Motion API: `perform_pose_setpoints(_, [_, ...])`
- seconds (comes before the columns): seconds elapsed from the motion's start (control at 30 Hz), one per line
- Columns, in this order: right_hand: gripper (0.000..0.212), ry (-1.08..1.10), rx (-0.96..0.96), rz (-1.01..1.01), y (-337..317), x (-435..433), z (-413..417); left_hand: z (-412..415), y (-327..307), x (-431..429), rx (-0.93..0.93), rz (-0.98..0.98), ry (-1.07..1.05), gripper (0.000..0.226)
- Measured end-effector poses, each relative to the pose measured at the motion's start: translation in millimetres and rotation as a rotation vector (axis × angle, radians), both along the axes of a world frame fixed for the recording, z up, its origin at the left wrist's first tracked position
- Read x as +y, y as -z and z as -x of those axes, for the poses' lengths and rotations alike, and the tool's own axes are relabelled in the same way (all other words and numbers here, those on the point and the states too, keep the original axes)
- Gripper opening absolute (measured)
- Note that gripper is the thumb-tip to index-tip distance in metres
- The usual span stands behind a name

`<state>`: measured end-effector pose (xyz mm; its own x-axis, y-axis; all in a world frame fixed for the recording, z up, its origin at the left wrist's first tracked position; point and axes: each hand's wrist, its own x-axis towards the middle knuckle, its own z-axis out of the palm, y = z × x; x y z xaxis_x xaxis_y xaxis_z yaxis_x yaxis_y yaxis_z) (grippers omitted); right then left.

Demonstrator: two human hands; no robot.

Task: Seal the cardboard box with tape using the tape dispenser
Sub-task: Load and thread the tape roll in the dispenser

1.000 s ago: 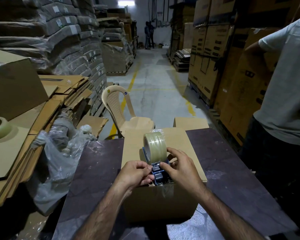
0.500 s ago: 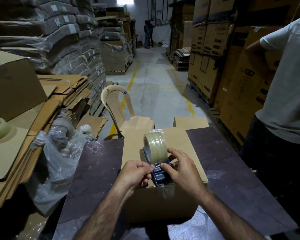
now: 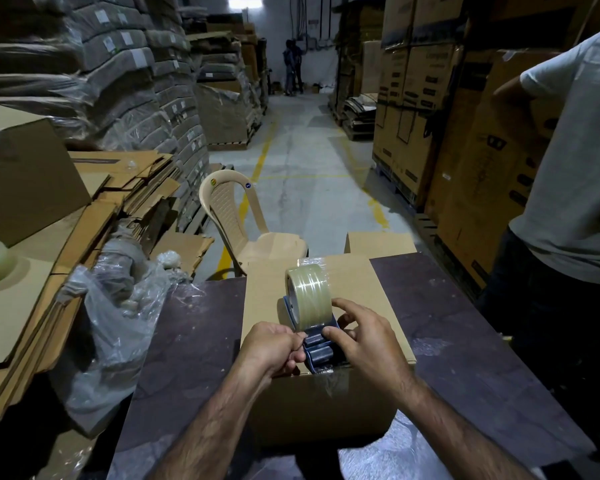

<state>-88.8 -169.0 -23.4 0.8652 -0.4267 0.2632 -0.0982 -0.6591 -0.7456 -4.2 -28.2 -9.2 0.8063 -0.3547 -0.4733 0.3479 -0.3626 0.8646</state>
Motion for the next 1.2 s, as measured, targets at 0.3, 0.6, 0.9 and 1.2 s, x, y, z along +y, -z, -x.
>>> perform_pose_setpoints(0.3, [0.056,-0.057,-0.038,0.082,4,0,5,13,8,-1,-0.512,-0.229,0.086,0.025])
perform_pose_setpoints(0.6, [0.027,-0.094,-0.239,0.677,6,4,12,22,16,-1,-0.716,-0.291,0.070,0.015])
perform_pose_setpoints(0.9, [0.019,-0.385,-0.041,1.126,-10,-11,-9,20,16,-1,-0.718,-0.316,0.102,0.022])
perform_pose_setpoints(1.2, [0.013,-0.470,-0.052,1.184,-10,-19,-19,18,11,2,-0.664,-0.261,0.094,0.018])
